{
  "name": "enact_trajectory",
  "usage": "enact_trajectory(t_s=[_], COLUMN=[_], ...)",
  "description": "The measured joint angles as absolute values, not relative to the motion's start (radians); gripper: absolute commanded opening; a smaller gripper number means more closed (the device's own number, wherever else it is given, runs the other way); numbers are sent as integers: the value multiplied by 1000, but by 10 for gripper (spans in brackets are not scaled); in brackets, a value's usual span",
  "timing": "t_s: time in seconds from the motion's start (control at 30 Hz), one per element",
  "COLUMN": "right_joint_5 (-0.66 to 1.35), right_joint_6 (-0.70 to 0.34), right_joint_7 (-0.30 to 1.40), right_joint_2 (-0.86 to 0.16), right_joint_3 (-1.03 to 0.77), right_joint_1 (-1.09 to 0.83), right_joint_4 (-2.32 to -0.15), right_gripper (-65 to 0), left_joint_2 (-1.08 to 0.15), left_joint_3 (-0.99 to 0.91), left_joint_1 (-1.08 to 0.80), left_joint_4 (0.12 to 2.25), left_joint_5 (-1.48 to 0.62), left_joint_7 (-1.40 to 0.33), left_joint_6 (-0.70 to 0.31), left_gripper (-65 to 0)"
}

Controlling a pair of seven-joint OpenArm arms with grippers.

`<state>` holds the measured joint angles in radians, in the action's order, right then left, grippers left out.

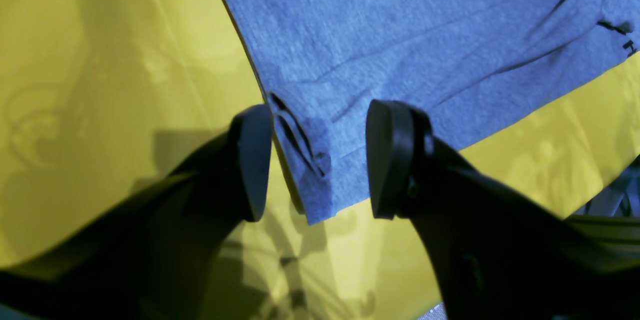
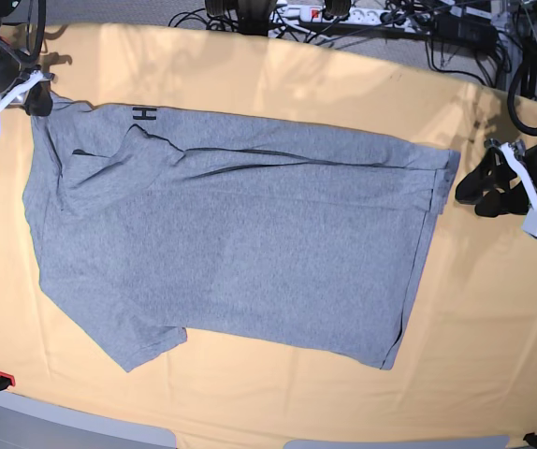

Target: Layout the t-shirt on the table in an organized manner, then fold the t-shirt properly

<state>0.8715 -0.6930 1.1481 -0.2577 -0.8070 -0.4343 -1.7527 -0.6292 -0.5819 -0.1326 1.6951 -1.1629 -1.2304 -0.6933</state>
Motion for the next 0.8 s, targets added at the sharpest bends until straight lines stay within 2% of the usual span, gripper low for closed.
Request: enact_trajectory(t_s=[0.3,0.53,0.7,0.8], right_joint_5=[880,883,883,883], right_joint_6=[-693,-693,-693,-693], right_joint_7=[1170,1182,1182,1183], right_joint_2=[-362,-371,-371,-371], right_joint_3=[-806,-805,-805,-805], right_joint_1=[-434,-435,-435,-435], right_joint_4=[-1753,-1753,-1753,-1753], right_gripper=[-650,-650,-650,-650], left_joint_2=[-675,-676,-669,-628], left_joint_3=[-582,-582,-582,-584], left_joint_1=[-133,-133,-136,-167], left_joint_4=[1695,1695,1695,1695], left_joint_5=[-1163,-1137,-983,-973], left_joint_7=[-1230,-1231,-1228,-1222], left_joint_6=[-693,-692,-587,-587], left_gripper=[-331,-331,-331,-331])
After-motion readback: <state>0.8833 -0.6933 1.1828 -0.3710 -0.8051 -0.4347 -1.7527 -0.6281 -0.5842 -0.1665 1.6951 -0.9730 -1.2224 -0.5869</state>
